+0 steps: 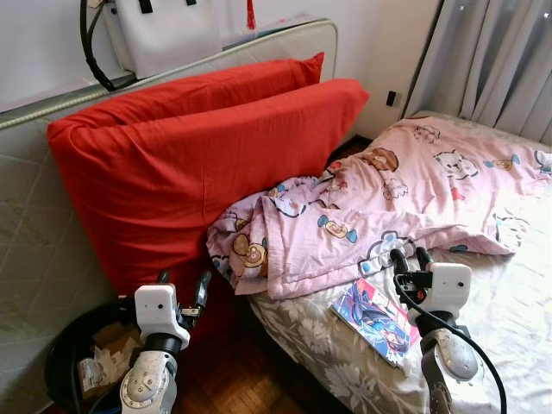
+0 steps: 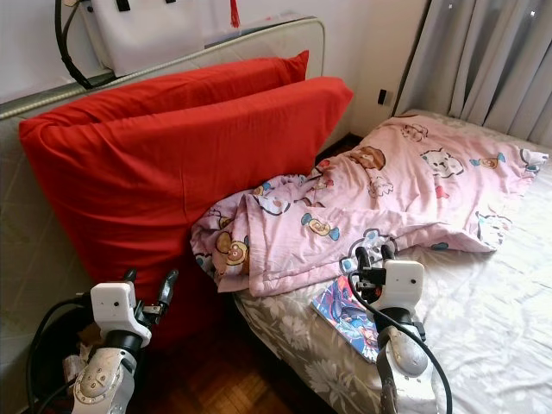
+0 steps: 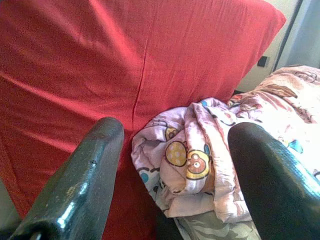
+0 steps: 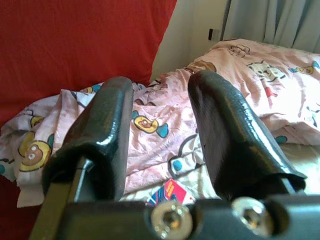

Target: Clean up the room

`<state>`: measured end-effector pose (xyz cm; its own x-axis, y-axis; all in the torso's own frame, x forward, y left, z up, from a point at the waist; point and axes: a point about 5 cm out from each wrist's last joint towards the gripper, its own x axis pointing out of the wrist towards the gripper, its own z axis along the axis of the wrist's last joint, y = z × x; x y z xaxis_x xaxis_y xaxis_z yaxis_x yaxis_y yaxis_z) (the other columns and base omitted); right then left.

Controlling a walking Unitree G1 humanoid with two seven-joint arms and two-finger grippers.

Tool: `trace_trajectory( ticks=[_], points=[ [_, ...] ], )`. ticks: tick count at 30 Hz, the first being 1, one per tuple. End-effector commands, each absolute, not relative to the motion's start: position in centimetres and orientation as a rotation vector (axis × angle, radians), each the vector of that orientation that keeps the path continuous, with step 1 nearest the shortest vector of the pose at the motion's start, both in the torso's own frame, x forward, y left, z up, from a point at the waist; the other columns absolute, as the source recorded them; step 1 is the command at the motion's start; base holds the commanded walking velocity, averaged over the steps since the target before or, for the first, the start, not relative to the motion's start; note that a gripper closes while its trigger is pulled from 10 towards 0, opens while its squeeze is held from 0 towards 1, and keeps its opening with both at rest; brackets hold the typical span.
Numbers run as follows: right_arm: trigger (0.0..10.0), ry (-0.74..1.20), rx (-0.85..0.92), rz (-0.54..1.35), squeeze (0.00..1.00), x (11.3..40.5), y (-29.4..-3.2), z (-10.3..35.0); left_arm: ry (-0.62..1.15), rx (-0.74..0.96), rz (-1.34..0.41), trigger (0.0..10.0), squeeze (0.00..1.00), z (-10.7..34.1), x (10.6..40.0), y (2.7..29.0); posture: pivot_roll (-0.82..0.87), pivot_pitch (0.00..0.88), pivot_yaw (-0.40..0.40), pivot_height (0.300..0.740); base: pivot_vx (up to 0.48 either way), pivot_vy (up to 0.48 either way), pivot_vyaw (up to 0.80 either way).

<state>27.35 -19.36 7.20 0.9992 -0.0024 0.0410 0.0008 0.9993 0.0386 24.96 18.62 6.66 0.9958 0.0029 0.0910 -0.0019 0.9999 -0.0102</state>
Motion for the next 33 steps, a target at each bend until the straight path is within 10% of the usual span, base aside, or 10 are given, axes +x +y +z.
trace_trajectory(
  ticks=[1,33],
  points=[
    [10.0,-0.05,0.039,-0.011,0.0,27.0,-19.5,7.4,-0.078,-0.015,-0.002,10.0,0.0,6.7,24.8,18.6,-0.1,0.003,0.021,0.66,0.0,0.0,0.0],
    [10.0,0.043,0.08,0.006,0.0,27.8,-18.2,7.2,-0.042,-0.019,-0.024,10.0,0.0,7.4,24.4,18.4,-0.09,0.11,0.021,0.651,0.0,0.0,0.0]
  ],
)
